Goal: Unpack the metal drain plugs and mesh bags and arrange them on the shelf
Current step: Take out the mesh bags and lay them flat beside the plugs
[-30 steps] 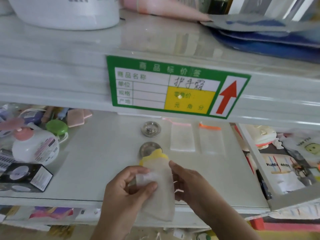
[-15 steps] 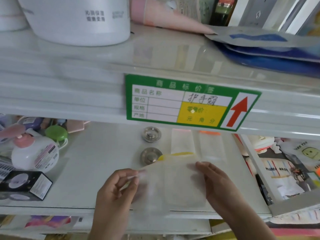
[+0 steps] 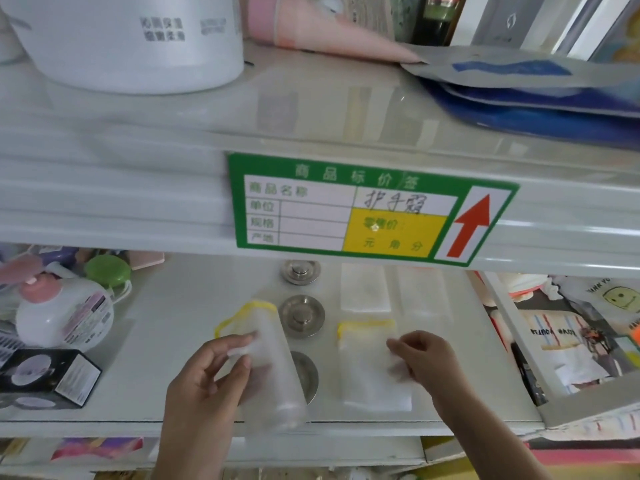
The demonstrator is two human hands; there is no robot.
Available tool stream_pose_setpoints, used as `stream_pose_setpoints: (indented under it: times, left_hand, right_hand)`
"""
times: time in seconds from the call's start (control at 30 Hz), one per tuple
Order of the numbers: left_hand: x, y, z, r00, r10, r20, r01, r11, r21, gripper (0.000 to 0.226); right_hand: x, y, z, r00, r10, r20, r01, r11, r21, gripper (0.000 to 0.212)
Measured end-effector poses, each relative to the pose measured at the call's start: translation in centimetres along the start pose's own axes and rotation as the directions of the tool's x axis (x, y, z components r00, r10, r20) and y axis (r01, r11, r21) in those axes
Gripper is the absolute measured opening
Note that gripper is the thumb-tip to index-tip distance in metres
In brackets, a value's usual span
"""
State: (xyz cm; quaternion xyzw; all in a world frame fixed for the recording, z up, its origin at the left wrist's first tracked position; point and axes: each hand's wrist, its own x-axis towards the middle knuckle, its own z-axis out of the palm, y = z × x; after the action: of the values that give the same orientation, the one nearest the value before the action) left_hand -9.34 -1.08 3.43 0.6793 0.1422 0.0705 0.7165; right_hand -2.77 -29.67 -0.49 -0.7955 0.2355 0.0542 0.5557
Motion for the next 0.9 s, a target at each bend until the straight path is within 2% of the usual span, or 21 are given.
stream_pose_setpoints:
  times: [0.1, 0.2, 0.7, 0.9]
  left_hand:
    - [0.0, -0.3, 0.2, 1.0, -0.018, -0.011, 0.018, 1.0, 0.009, 0.024]
    - [0.0, -0.2, 0.5, 1.0, -0.03, 0.003, 0.03, 0.999, 0.022, 0.023]
    - [-0.7, -0.1, 2.0, 0.997, -0.055, 0.046, 0.054, 0.998, 0.027, 0.034]
    - [-0.9, 0.0, 2.4, 0.998, -0.047, 0.051, 0.047, 0.999, 0.013, 0.036]
  right_hand:
    - [0.5, 1.6, -0.3, 0.991, -0.077, -0.107, 0.041, 0.953, -0.3, 0.018]
    - [0.7, 2.3, -0.4, 0.977, -0.149, -0.153, 0.071, 0.902, -0.426, 0.016]
    - [2.1, 3.2, 0.3, 0.969, -0.248, -0.002, 0.21, 0.823, -0.528, 0.017]
    - [1.9, 3.3, 0.1, 0.965, -0.256, -0.056, 0.171, 0.777, -0.606, 0.028]
